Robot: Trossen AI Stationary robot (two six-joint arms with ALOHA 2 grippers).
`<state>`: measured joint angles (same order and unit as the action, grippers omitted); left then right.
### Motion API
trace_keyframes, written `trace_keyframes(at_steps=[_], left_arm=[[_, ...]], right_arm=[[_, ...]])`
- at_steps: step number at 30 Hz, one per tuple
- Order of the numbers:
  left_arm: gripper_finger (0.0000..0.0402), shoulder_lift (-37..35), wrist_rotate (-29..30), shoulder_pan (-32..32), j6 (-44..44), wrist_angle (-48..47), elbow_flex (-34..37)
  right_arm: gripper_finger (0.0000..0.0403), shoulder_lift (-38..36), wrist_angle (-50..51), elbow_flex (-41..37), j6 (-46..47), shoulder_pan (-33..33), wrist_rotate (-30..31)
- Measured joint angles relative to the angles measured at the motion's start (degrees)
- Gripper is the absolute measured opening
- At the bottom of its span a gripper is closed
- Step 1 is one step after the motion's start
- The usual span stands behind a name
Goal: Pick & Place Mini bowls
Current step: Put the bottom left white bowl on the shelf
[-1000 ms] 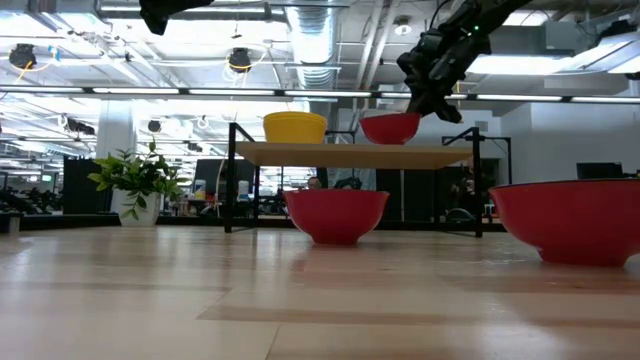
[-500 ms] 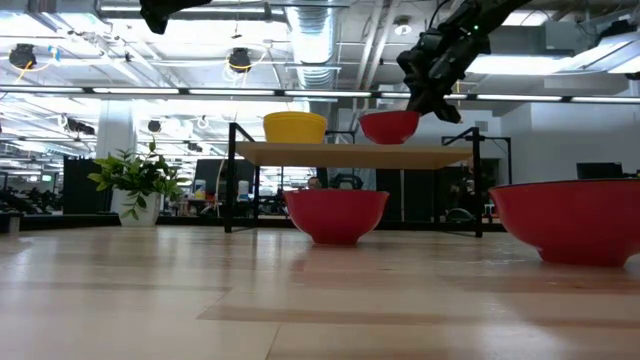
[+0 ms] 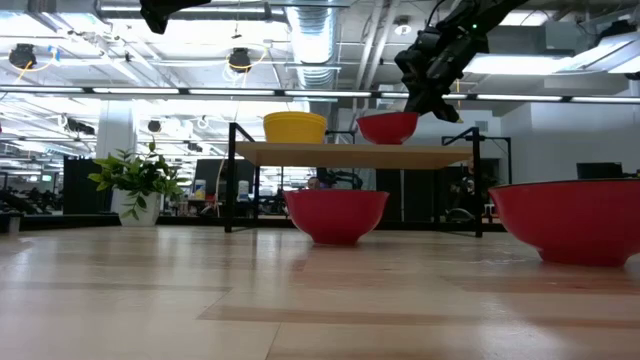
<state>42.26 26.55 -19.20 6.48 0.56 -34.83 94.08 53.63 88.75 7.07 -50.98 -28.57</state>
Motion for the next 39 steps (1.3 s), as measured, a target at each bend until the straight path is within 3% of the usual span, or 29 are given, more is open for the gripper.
trace_keyframes(at_steps=[25, 39], left_arm=[[0.0186, 0.0, 0.1, 0.0, 0.0, 0.8, 0.0], [0.0186, 0.0, 0.1, 0.0, 0.0, 0.9, 0.0]], right_arm=[[0.0018, 0.0, 0.6, 0.0, 0.0, 0.0, 0.8], [0.0091, 0.0, 0.8, 0.0, 0.0, 0.0, 3.3]])
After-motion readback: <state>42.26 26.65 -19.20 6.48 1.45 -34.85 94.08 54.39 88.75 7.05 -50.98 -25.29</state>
